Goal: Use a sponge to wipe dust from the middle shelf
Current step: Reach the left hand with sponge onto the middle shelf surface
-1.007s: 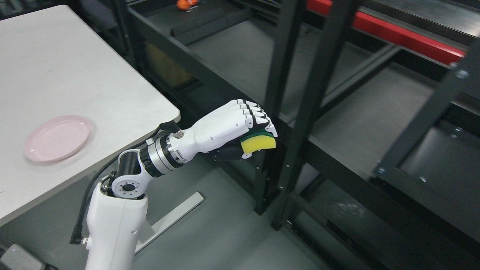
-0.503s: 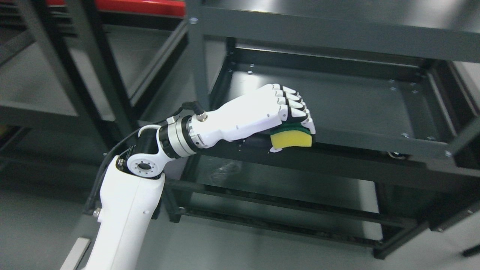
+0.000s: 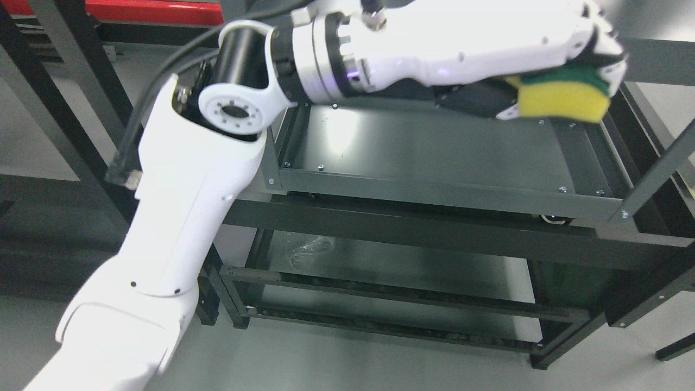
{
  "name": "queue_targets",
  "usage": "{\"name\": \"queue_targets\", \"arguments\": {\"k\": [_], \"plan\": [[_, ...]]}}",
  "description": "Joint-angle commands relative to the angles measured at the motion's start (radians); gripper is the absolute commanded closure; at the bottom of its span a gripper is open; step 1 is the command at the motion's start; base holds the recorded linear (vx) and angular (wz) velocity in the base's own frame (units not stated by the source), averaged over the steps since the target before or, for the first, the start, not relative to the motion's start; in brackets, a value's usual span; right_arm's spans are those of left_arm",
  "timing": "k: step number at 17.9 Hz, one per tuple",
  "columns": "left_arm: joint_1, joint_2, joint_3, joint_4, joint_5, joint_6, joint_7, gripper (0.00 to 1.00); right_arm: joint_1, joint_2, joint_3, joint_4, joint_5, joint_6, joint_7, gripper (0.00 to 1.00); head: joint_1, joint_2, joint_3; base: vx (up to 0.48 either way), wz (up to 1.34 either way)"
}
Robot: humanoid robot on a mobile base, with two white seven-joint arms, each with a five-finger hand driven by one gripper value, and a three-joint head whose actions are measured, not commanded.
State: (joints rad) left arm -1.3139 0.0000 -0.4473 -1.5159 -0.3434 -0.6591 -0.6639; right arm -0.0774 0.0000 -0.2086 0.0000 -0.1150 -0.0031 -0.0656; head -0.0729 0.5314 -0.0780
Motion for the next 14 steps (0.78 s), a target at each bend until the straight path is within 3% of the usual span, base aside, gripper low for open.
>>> {"name": "queue_targets", "arguments": {"k": [1,7,14], "plan": [[-0.303,0.017,-0.241,0.222,-0.127,0.009,0.113,0.99,0.001,-0.017,0.000,-0.017,0.000,0.074,-0.006,0.00,0.0000,0.000,0.000,0.030,0.07],[-0.323,0.017,-0.504,0.370,-0.186,0.102,0.248,0.99,0.001,-0.017,0.000,-0.017,0.000,0.074,-0.008,0.00,0.0000,0.000,0.000,0.004,-0.03],[-0.318,0.017,-0.522,0.531,-0.347,0.089,0.291,0.99,0.001,-0.017,0.000,-0.017,0.000,0.074,-0.006,0.00,0.0000,0.000,0.000,0.000,0.00]]}}
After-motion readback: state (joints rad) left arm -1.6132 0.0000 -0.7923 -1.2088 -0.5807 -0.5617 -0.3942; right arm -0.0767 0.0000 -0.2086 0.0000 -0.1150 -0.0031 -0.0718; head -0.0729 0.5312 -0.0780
